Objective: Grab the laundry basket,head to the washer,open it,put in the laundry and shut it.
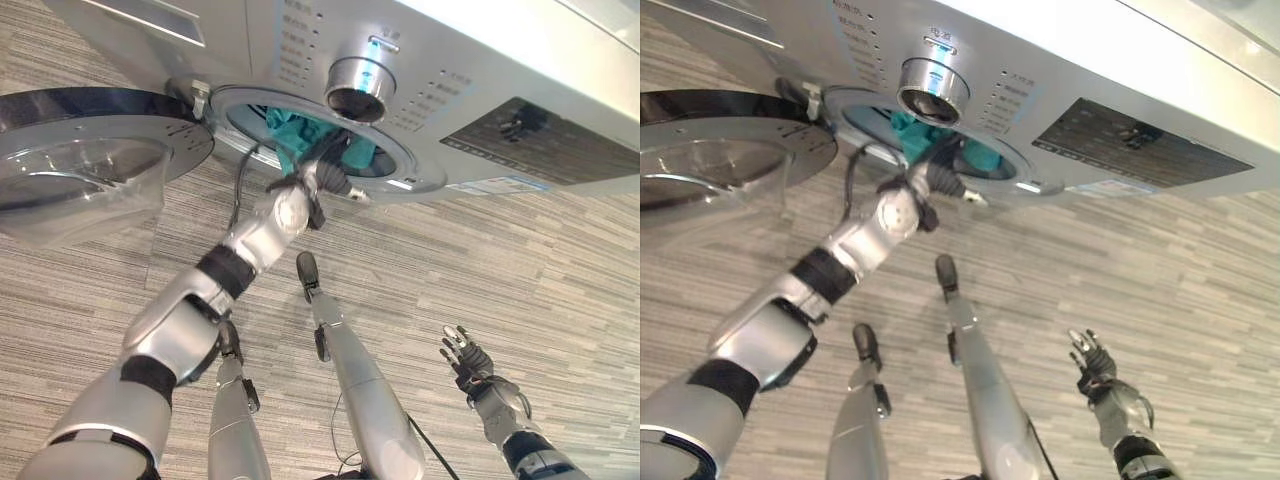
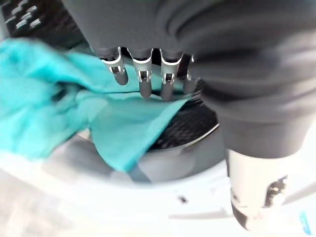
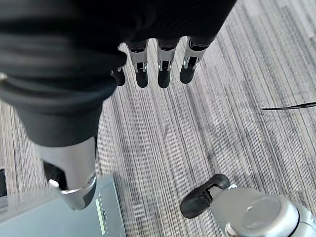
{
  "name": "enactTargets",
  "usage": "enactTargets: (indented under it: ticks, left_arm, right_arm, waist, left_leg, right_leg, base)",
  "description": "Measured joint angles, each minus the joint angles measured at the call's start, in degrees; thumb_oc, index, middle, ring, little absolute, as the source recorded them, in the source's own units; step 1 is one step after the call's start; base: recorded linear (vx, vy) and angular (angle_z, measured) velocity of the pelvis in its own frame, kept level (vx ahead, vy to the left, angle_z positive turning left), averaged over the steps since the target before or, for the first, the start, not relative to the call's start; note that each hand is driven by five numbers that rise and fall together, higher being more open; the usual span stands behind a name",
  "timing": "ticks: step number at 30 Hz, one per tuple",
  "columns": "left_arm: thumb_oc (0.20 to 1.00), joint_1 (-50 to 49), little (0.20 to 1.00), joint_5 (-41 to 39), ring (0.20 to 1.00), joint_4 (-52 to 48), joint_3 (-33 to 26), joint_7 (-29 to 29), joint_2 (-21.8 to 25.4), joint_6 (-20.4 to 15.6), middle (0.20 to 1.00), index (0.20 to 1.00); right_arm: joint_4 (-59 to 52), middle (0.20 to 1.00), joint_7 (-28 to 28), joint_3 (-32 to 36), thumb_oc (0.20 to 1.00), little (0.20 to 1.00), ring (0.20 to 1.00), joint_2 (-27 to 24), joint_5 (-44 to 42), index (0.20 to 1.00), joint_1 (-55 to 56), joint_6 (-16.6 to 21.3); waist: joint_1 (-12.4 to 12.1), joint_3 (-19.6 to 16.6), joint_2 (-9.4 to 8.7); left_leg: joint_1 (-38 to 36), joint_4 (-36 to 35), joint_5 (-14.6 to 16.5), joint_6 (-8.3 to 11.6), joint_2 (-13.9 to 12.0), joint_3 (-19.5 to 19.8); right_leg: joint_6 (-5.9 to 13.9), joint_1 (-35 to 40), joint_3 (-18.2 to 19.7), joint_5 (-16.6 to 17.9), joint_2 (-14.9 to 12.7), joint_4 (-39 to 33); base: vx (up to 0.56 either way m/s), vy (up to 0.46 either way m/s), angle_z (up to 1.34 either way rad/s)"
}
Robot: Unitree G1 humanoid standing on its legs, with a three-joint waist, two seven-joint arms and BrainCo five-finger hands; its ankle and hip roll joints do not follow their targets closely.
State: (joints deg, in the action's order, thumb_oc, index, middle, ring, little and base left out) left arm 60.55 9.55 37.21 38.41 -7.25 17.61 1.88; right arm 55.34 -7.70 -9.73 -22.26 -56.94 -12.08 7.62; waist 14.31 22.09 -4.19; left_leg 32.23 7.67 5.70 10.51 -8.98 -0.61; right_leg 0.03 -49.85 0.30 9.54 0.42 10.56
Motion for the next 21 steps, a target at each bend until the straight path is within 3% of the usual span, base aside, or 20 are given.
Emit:
enactTargets:
  ticks: [4, 7, 9, 12, 18, 21]
  left_arm:
    - [1.0, -10.0, 1.0, 0.7, 1.0, -0.8, -2.5, -0.9, -1.9, 0.3, 1.0, 1.0]
    - [1.0, -20.7, 1.0, 1.8, 1.0, -6.9, -2.0, 0.2, 0.5, 0.5, 1.0, 1.0]
    - [1.0, -26.4, 1.0, 1.7, 1.0, -4.1, -2.7, 1.4, -0.5, 2.2, 1.0, 1.0]
    - [1.0, -27.9, 1.0, 1.7, 1.0, -3.3, -3.4, 1.4, -0.5, 2.4, 1.0, 1.0]
    - [1.0, -29.8, 1.0, -2.4, 1.0, -7.7, -11.1, -1.7, 0.4, 1.1, 1.0, 1.0]
    - [1.0, -36.7, 1.0, -3.0, 1.0, -18.3, -16.5, -1.4, 5.1, -1.2, 1.0, 1.0]
  right_arm:
    - [0.6, 1.0, 0.8, 1.0, 1.0, 1.0, 1.0, 0.3, 1.0, 1.0, -2.0, -0.6]
    - [-5.7, 1.0, 1.5, 3.1, 1.0, 1.0, 1.0, 1.2, 0.9, 1.0, -0.4, 0.1]
    - [-9.6, 1.0, 1.5, 3.1, 1.0, 1.0, 1.0, 2.1, 1.1, 1.0, 2.1, -0.5]
    - [-9.5, 1.0, 1.8, 2.6, 1.0, 1.0, 1.0, 2.1, 2.1, 1.0, 2.7, -0.7]
    - [-12.3, 1.0, 3.3, -0.8, 1.0, 1.0, 1.0, 1.2, 8.4, 1.0, 2.7, -0.4]
    - [-14.6, 1.0, 4.1, -2.1, 1.0, 1.0, 1.0, -1.3, 13.8, 1.0, 2.1, -0.7]
  waist:
    - [-0.9, -0.1, 0.14]
    - [-1.3, -0.1, 0.18]
    - [-2.0, -0.1, 0.18]
    - [-2.2, -0.1, 0.17]
    - [-2.7, 0.3, 0.59]
    - [-4.0, 2.2, 1.32]
  left_leg:
    - [0.1, 0.2, -0.1, -0.04, 0.0, 0.0]
    - [0.2, 0.1, -0.1, 0.02, -0.1, 0.1]
    - [0.1, 0.1, -0.1, 0.01, 0.1, 0.1]
    - [0.2, 0.1, -0.3, -0.23, 0.4, 0.1]
    - [-0.1, -0.2, -0.7, -0.39, 0.5, 1.5]
    - [-0.3, 0.0, -0.9, -0.49, 0.6, 2.4]
  right_leg:
    - [-0.09, 0.0, 0.0, 0.2, 0.0, -0.1]
    - [-0.12, 0.1, -0.2, 0.3, 0.1, -0.4]
    - [-0.08, 0.1, -0.2, 0.3, 0.0, -0.4]
    - [0.15, 0.2, -0.1, 0.3, -0.4, -0.6]
    - [0.73, 2.0, -1.0, 1.2, -0.8, -2.8]
    - [0.41, 3.0, -2.3, 1.4, -1.3, -2.9]
  base:
    - [-0.02, 0.02, 0.0]
    - [-0.02, 0.034, 0.02]
    - [0.0, 0.0, 0.0]
    - [-0.04, 0.013, 0.03]
    - [-0.03, 0.011, 0.07]
    - [-0.02, 0.005, 0.15]
